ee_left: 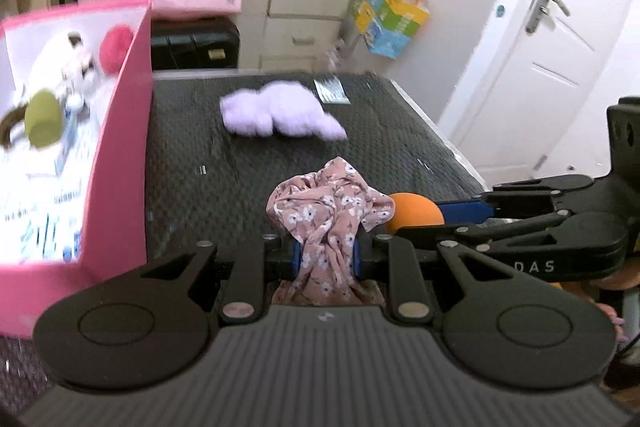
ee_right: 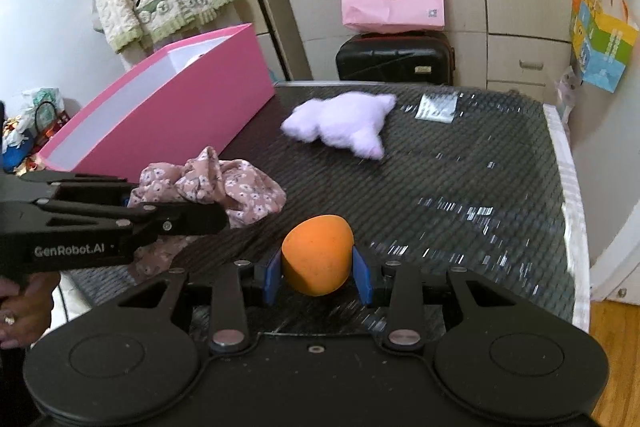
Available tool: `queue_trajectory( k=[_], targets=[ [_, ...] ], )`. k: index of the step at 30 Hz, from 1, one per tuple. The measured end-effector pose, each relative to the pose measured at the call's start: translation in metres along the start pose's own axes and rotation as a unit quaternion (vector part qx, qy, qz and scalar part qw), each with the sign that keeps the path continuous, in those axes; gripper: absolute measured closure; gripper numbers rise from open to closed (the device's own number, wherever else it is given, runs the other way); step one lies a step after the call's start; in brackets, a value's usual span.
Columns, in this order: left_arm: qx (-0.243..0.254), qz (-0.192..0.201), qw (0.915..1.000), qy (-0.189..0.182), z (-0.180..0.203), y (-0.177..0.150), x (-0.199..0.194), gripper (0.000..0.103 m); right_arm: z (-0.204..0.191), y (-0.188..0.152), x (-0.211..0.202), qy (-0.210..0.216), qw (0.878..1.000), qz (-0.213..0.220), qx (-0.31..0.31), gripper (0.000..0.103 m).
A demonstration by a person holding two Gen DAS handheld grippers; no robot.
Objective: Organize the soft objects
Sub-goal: 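Lift the floral cloth with the left tool while the right tool lifts the orange sponge toward the box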
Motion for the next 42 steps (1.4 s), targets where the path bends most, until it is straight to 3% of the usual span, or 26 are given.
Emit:
queue_trajectory(
  k=[6, 10, 15, 26, 42],
  targets=[
    [0.002, -0.030, 0.9993, -0.022, -0.005, -0.016, -0.023, 0.082, -0.022, -0.020, -0.012, 0.003, 1.000, -0.030, 0.003, 0.060],
    [-0.003, -0.029, 0.9987, -0.043, -0.008, -0.022, -0.045, 0.082, -0.037, -0.028, -0.019, 0.002, 0.999, -0.038, -0.001, 0.060],
    [0.002, -0.037, 0.9973, -0.064, -0.015, -0.026, -0.074, 0.082, -0.062, -0.035, -0.024, 0.034, 0.997, -0.069, -0.008, 0.060],
    [0.025, -0.038, 0.9979, -0.047, -0.037, -0.031, -0.143, 0.081, -0.127, -0.034, -0.052, 0.071, 0.993, -0.069, -0.065, 0.060],
    [0.051, 0.034, 0.9979, 0.017, -0.088, -0.005, -0.204, 0.081, -0.212, 0.000, -0.059, 0.123, 0.981, -0.025, -0.151, 0.060]
  ],
)
Point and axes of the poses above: each gripper's, at about its wrist camera, not at the fingertips, and x roughly the way its jaws point, z to its right, y to its top, the point moved 3 cm from there along x, roughly the way its jaws point, and after that the axes turned 14 degrees about x, right-handed, at the moved point
